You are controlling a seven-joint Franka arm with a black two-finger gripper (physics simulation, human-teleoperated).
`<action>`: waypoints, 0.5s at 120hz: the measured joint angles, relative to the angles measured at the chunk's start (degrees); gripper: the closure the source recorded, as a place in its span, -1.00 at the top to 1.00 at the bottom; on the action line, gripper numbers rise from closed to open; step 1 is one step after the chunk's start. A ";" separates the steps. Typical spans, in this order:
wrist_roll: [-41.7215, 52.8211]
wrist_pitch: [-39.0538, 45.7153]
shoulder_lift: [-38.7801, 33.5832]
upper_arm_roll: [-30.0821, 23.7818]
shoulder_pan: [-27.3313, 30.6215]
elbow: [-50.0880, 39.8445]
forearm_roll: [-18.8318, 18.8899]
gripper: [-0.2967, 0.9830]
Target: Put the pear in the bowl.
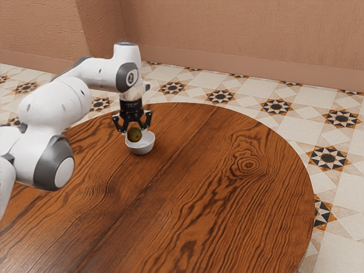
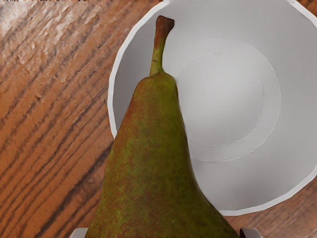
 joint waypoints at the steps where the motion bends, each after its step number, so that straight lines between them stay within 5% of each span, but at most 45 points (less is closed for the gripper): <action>1: 0.06 -0.05 0.08 0.06 0.06 0.16 -0.04 -0.14; 19: 1.10 -0.44 0.65 0.69 0.37 1.05 -1.06 -0.13; 60: 3.44 -1.69 0.01 1.90 0.01 2.02 -3.97 0.39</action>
